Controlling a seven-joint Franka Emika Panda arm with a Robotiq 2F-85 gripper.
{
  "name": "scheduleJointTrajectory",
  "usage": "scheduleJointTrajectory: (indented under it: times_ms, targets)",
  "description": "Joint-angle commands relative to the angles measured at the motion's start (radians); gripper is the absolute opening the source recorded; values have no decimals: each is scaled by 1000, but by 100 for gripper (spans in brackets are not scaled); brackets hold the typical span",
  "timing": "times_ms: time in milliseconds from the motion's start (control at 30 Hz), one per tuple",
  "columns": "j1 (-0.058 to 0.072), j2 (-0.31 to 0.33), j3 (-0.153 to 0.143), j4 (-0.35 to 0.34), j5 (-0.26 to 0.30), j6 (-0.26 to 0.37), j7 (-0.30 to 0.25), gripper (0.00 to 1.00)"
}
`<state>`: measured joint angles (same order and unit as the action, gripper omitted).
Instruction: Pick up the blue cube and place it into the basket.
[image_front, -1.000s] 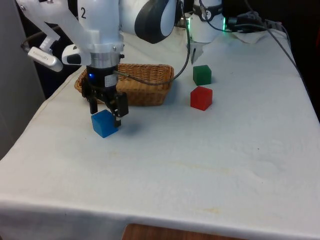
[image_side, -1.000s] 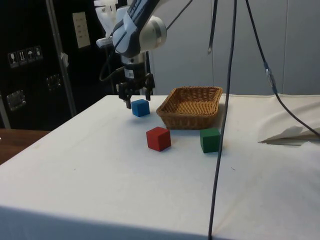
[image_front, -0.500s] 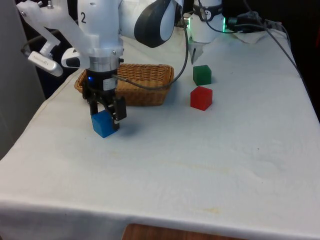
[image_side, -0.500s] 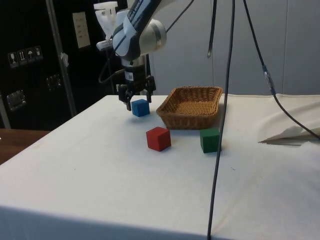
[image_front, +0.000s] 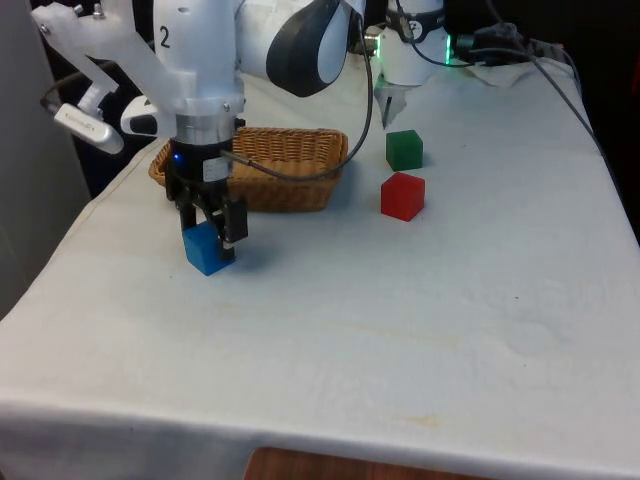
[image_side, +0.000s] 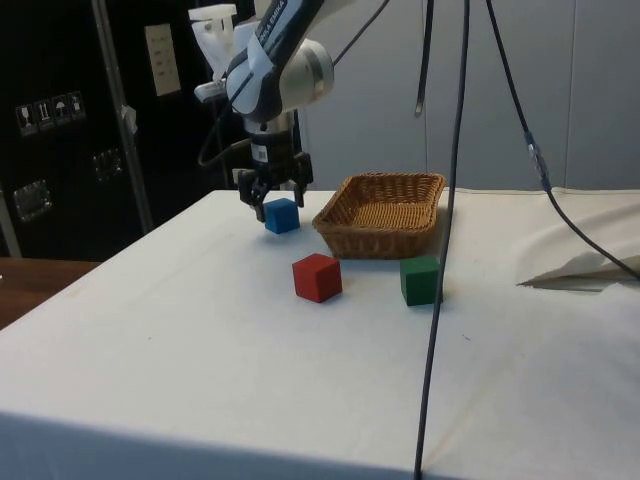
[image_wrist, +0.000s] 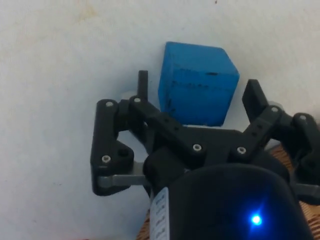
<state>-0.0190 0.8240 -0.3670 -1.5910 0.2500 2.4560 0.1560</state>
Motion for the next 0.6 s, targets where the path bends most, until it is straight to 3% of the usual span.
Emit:
scheduleJointTrajectory:
  times_ms: [0, 67, 100, 133, 200, 233, 567]
  targets:
    - [3, 4, -6, 4, -3, 1, 9, 79]
    - [3, 5, -6, 5, -3, 1, 11, 57]
    - [3, 5, -6, 5, -3, 1, 11, 57]
    - [3, 5, -6, 5, -3, 0, 11, 46]
    - [3, 5, -6, 6, -3, 0, 12, 23]
    - [3, 5, -6, 6, -3, 0, 14, 2]
    - [2, 4, -5, 6, -2, 0, 13, 3]
